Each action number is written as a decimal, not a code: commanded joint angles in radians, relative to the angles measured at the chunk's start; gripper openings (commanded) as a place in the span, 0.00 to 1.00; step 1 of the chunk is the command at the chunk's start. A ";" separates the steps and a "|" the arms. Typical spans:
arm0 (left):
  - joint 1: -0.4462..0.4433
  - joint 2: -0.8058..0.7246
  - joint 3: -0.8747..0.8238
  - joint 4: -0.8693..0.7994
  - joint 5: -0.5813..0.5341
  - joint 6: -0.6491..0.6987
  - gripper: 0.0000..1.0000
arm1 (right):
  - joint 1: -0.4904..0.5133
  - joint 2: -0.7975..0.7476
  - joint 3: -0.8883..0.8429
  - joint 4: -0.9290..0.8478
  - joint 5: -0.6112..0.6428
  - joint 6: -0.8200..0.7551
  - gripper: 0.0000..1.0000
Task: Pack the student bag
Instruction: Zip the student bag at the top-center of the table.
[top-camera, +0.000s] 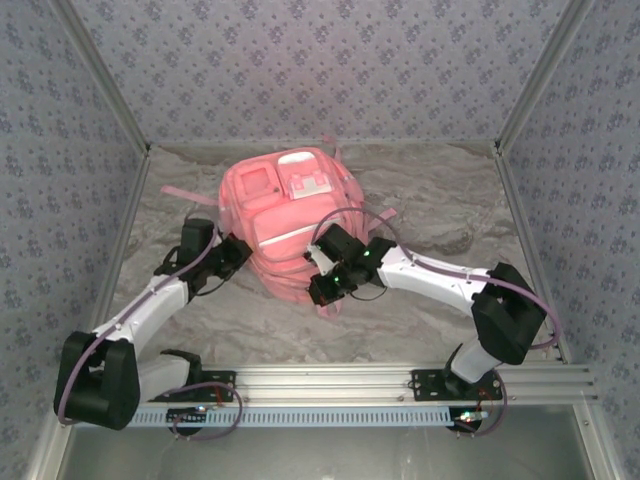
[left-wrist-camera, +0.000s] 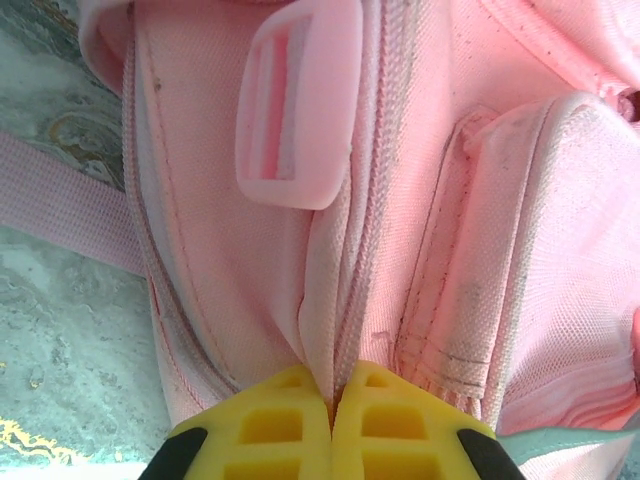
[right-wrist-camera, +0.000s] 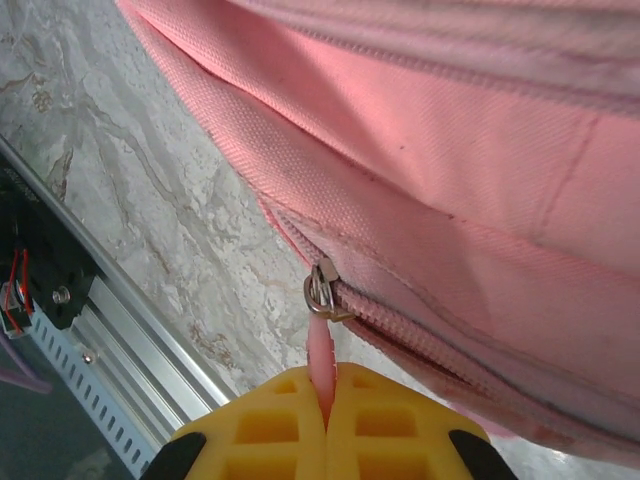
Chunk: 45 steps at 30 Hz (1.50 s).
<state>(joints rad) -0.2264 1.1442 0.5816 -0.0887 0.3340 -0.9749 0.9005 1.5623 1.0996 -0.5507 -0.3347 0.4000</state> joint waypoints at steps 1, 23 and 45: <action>0.055 -0.023 0.047 -0.012 -0.078 0.039 0.00 | -0.029 -0.028 0.047 -0.248 0.096 -0.065 0.00; 0.028 0.089 0.322 -0.328 -0.119 0.087 0.45 | 0.043 0.187 0.142 0.258 -0.098 0.232 0.00; -0.053 -0.075 0.072 -0.351 -0.027 -0.197 0.50 | 0.083 0.246 0.168 0.380 -0.037 0.330 0.00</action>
<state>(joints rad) -0.2752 1.0477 0.6292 -0.4320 0.3244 -1.1427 0.9756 1.8122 1.2312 -0.2024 -0.3813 0.7189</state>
